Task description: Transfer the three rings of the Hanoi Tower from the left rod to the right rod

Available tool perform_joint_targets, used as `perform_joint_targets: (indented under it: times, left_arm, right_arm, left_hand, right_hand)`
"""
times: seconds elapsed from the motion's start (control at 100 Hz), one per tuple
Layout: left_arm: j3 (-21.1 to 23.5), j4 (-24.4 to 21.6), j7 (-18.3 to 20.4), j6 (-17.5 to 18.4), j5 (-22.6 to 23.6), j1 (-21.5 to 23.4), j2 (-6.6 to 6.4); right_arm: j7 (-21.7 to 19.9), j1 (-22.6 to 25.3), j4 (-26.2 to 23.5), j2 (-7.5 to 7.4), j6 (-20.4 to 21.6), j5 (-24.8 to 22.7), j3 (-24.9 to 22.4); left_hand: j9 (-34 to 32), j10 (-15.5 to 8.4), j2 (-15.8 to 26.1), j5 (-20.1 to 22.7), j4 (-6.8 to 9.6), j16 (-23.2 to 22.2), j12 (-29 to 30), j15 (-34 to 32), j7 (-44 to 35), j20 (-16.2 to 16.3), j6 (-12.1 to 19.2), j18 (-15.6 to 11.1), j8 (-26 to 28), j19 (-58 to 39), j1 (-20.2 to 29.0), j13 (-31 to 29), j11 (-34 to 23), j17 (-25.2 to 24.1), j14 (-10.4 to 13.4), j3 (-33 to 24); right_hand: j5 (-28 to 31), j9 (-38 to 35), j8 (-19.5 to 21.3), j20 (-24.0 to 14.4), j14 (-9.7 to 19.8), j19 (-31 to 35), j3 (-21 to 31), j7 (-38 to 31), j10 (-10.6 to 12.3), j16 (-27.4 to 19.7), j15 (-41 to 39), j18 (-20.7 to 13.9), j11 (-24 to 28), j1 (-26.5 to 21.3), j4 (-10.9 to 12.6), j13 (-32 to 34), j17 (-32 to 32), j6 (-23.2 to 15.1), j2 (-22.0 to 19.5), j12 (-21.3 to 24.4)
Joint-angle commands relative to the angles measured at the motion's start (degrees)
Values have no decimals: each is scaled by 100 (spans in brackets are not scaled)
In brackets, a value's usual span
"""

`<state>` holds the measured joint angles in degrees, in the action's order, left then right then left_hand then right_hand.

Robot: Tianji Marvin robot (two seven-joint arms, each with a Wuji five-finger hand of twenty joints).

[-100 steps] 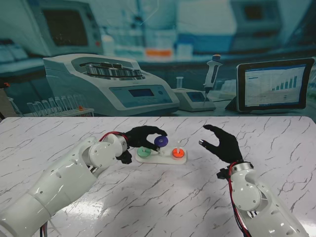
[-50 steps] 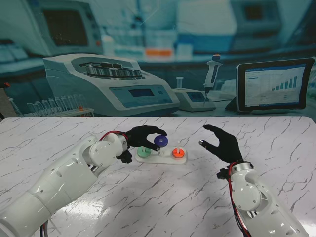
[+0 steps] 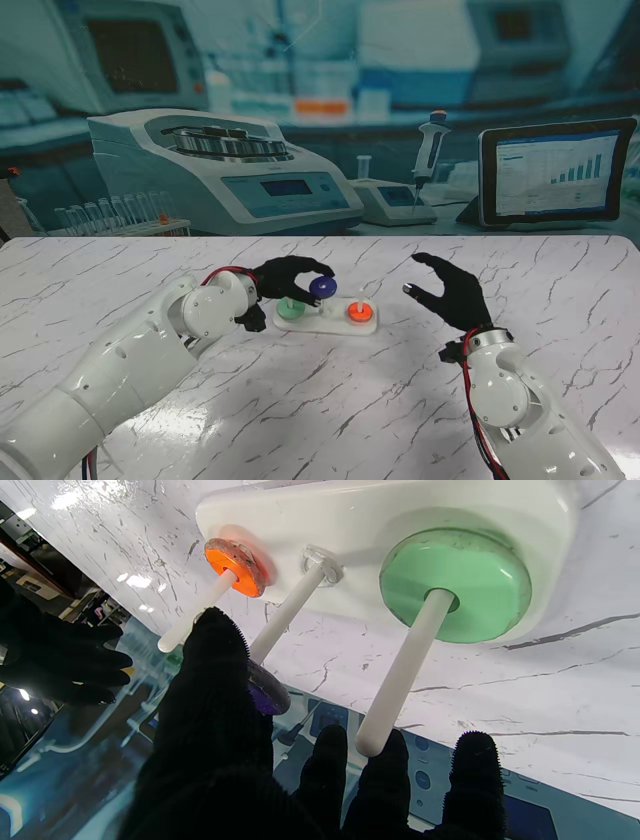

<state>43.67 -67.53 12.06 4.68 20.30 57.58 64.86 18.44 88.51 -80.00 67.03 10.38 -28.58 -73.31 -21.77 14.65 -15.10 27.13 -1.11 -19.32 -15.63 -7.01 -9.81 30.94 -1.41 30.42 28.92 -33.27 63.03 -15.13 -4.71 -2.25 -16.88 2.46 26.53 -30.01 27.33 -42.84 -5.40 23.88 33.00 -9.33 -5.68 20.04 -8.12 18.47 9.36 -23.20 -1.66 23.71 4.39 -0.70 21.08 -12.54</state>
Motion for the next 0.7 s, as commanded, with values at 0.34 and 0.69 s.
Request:
perform_joint_targets:
  times: [0.34, 0.69]
  left_arm:
    - [-146, 178, 123, 108, -132, -71, 58]
    - [-183, 249, 354, 294, -241, -146, 11]
  right_arm:
    - [2, 37, -22, 40, 26, 7, 10]
    - [0, 37, -22, 41, 10, 11, 15]
  left_hand:
    - [-83, -4, 116, 358, -1, -66, -49, -40, -410, 88, -20, 123, 91, -174, 385, -23, 31, -9, 18, -160]
    - [991, 502, -932, -888, 71, 53, 137, 114, 819, -90, -1257, 46, -931, 213, -589, 454, 283, -151, -58, -1758]
  right_hand:
    - [168, -37, -23, -70, 35, -41, -72, -81, 64, 82, -92, -72, 60, 26, 95, 130, -42, -8, -53, 8]
    - [170, -16, -22, -65, -6, -56, -66, -82, 7, 72, -80, -56, 38, -19, 94, 102, -76, 34, -56, 20]
